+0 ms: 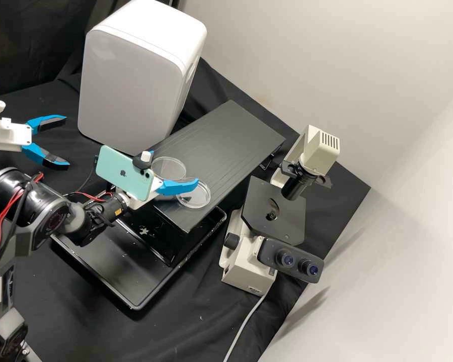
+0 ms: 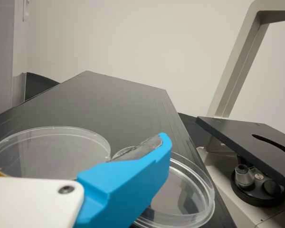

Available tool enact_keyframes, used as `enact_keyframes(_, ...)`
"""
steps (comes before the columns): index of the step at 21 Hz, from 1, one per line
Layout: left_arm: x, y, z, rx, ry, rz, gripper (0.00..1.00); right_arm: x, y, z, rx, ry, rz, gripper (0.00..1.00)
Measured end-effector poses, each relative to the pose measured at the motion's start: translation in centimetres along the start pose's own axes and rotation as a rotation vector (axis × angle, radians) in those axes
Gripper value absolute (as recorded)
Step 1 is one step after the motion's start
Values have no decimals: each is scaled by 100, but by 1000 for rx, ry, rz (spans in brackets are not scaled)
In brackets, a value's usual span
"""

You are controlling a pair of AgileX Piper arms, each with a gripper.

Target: Place the lid on the petri dish

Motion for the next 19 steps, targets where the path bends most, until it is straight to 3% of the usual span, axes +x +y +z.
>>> enact_keyframes(19, 0, 0, 0, 0, 0, 0, 100, 30, 16, 21, 8, -14, -8, 0)
